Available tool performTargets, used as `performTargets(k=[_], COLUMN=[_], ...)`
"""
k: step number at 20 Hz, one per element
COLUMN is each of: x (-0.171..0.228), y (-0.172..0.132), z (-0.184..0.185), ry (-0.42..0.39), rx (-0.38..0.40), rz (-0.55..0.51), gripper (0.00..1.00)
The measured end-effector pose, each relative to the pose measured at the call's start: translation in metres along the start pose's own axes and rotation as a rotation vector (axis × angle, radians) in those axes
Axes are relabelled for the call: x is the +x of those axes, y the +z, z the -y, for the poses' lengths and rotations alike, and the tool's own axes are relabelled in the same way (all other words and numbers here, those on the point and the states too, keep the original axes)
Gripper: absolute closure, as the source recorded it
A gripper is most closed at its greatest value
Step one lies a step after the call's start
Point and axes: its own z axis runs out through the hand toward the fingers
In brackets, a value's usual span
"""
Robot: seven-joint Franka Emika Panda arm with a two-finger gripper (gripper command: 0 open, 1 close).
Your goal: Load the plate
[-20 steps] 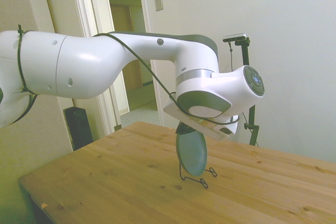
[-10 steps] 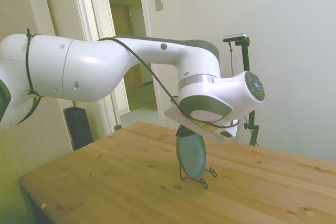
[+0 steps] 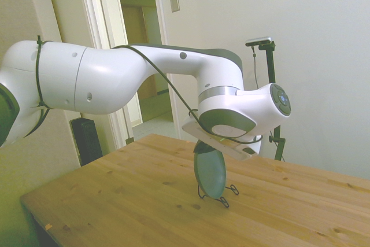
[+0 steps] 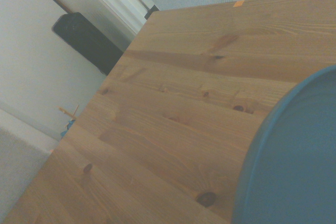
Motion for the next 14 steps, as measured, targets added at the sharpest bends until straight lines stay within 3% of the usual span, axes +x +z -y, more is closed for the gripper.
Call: performTargets(k=[9,10,14], x=[0.0024,0.0030,0.0065], y=[0.0024,0.0021,0.0042], z=[-0.0031,-0.0032,-0.0041], ry=[0.003,0.003,0.003], rx=[-0.003,-0.004,-0.009], rz=[-0.002,-0.005,-0.007], gripper=[1.00,0.00,0.00])
